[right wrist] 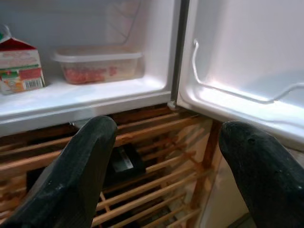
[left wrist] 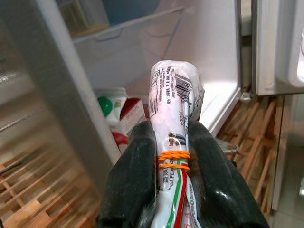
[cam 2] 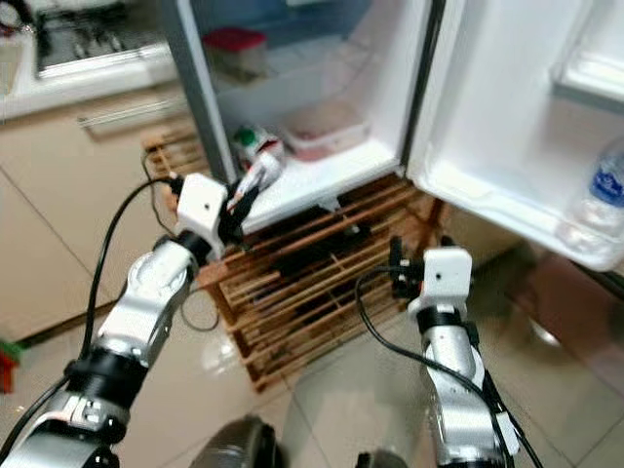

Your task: Restocking fridge

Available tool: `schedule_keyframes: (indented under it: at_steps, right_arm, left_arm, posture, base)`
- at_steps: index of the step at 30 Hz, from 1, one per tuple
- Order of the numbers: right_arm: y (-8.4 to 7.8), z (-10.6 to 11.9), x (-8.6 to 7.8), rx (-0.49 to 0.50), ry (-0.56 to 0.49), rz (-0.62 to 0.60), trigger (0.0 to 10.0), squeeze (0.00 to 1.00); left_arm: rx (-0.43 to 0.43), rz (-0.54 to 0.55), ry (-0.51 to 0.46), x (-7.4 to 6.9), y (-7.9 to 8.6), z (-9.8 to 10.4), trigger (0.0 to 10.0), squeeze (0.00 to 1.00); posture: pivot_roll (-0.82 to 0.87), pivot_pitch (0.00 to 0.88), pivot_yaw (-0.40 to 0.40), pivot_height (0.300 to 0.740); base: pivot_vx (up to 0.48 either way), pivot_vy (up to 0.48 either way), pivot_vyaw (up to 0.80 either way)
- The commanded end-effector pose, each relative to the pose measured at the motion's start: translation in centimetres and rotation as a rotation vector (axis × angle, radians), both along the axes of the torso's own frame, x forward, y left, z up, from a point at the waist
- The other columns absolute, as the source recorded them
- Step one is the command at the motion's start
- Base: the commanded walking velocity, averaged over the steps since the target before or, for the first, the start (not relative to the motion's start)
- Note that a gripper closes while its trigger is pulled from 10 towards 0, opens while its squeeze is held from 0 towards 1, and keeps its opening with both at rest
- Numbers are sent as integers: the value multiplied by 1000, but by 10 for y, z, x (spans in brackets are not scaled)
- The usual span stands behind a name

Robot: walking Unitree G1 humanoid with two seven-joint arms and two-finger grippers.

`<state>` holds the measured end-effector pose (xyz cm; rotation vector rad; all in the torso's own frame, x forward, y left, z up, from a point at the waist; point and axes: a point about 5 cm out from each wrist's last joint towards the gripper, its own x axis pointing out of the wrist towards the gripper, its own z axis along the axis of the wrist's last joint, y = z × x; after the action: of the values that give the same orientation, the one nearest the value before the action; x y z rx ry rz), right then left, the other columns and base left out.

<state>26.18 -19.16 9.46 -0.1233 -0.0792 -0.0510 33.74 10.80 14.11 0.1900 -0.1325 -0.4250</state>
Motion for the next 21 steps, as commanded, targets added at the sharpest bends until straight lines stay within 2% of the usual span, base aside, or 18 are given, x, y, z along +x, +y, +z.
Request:
schedule_keyframes:
  at_steps: [1,9,16,21]
  right_arm:
    - [-2,0,0,6,-2,-16,10000,0]
    - [-2,0,0,6,-2,-16,10000,0]
    - [2,0,1,8,-3,5,10000,0]
    - [3,0,1,8,-4,11,10000,0]
  left_arm:
    - [19,-13,-16,1,-5,4,10000,0]
    - [19,-13,-16,1,-5,4,10000,0]
    - [31,-16,-19,2,-9,5,10000,0]
    - [32,-6,-12,4,-8,4,10000,0]
  posture:
    - [79,37,69,690]
    - [79,37,69,690]
    - [80,39,69,690]
    - [81,37,68,690]
  base:
    - [0,0,0]
    - [0,0,0]
    - [370,-301,0]
    - [430,0,0]
